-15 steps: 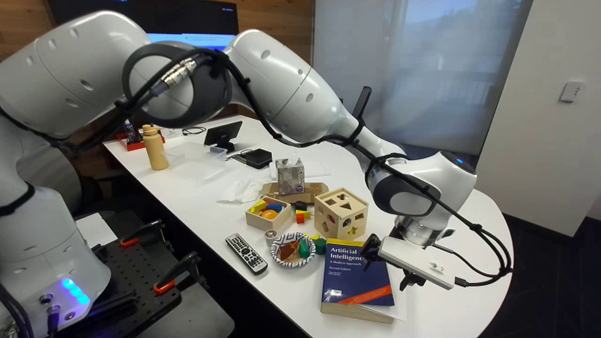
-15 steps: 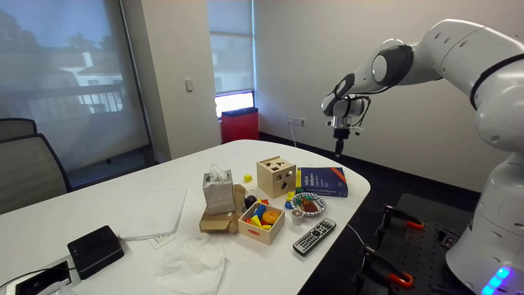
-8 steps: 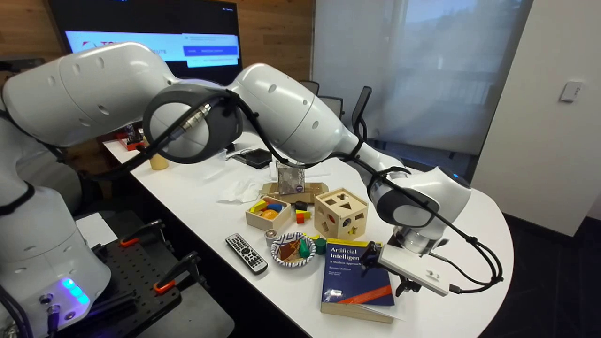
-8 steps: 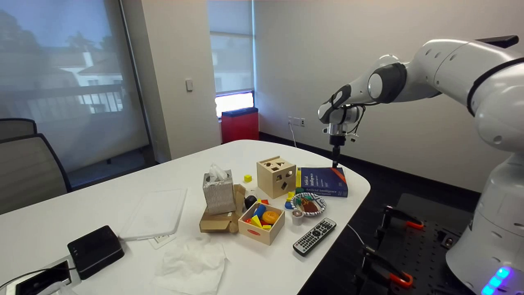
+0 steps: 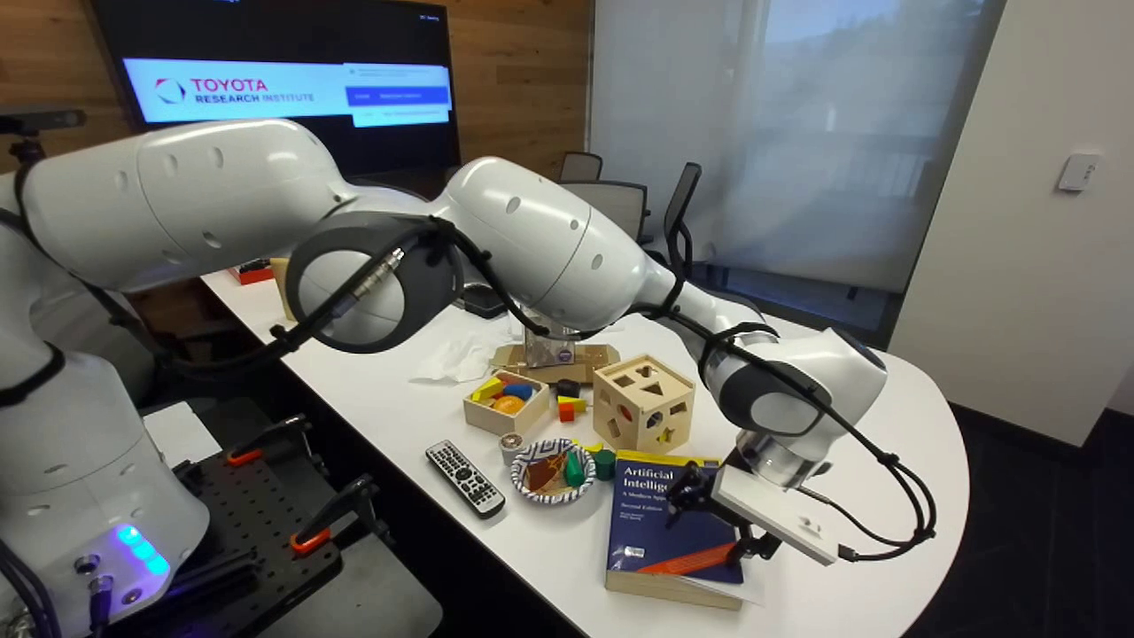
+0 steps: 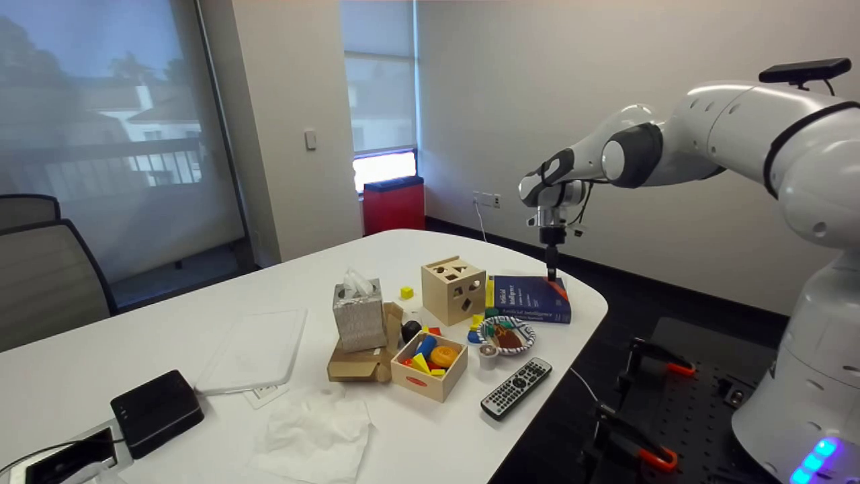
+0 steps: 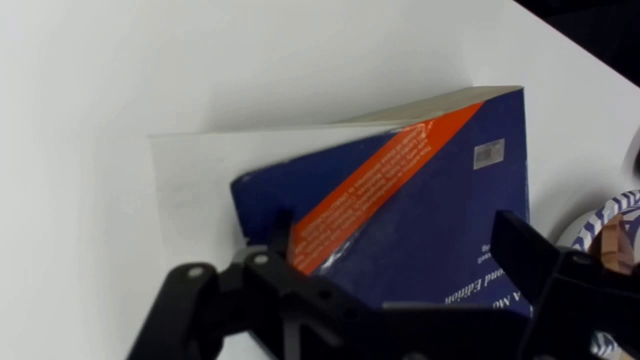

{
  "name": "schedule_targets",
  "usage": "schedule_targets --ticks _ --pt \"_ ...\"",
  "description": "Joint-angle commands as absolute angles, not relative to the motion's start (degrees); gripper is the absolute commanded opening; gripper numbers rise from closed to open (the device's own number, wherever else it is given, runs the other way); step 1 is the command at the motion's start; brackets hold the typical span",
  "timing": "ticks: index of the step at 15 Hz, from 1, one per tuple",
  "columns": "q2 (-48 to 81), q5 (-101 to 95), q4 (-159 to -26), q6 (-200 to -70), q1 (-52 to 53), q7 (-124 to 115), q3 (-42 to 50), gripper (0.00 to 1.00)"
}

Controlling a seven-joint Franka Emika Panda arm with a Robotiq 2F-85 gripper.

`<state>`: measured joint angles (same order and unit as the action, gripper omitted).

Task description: Open the book

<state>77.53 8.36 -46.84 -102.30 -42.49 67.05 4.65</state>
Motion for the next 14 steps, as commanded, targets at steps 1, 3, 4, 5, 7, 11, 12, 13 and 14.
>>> schedule_targets --ticks 1,3,4,5,7,11,12,13,14 --pt "80.87 7.05 -39.63 -95.37 -43.44 66.45 3.05 1.0" --pt "82.2 7.35 -36.7 -95.19 -43.78 66.22 2.68 1.0" --pt "82.76 7.35 -35.39 -96.02 -43.87 65.88 2.62 1.0" --pt "82.11 8.33 -36.35 -97.58 -43.41 66.26 3.58 1.0" --pt "82.74 8.16 -35.1 -99.94 -43.2 65.65 3.92 1.0" --pt "83.57 7.84 -34.09 -101.27 -42.79 65.68 4.08 1.0" --pt "83.84 7.73 -34.04 -101.57 -42.64 65.7 4.15 1.0" --pt "84.14 7.68 -33.91 -101.67 -42.53 65.62 4.21 1.0" --pt "84.5 7.63 -33.83 -101.62 -42.47 65.69 4.24 1.0"
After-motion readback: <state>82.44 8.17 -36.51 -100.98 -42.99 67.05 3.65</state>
